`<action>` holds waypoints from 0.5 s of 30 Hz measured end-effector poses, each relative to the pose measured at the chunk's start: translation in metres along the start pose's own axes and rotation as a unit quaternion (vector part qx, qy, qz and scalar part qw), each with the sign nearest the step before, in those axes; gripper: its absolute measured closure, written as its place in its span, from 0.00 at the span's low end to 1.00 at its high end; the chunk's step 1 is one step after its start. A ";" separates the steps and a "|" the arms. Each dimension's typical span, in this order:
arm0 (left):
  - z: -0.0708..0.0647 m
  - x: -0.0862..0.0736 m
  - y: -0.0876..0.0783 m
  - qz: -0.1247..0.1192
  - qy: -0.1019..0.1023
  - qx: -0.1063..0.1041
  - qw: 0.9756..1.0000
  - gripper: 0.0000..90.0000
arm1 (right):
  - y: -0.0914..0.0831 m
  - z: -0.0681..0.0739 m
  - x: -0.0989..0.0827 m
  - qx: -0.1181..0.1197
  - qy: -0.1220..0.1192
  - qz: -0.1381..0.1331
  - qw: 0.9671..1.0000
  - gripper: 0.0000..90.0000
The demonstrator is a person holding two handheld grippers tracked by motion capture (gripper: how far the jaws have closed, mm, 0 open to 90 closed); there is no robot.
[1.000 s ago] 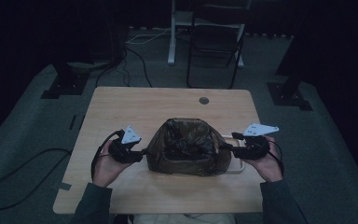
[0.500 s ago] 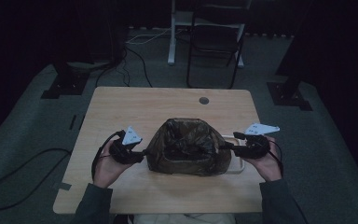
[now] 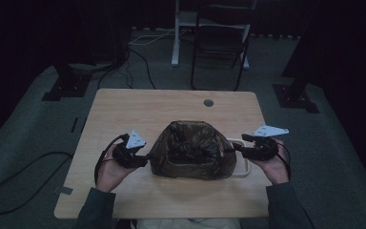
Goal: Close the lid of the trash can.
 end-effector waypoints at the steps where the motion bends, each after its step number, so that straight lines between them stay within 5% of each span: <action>1: 0.000 0.000 0.000 0.000 0.000 0.000 1.000 0.53 | 0.000 -0.001 -0.001 -0.002 0.000 0.000 1.000 0.48; 15: -0.001 0.001 0.000 0.001 0.003 -0.003 1.000 0.53 | 0.008 -0.012 -0.010 -0.020 0.010 0.015 1.000 0.48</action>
Point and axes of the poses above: each handheld gripper's, and its own axes: y roughly forward along the jaws, x roughly out of its top, z roughly to its left, the point moved 4 cm from there along y, roughly forward along the jaws, and after that the axes turned 4 degrees about -x, right-handed, at the moved point
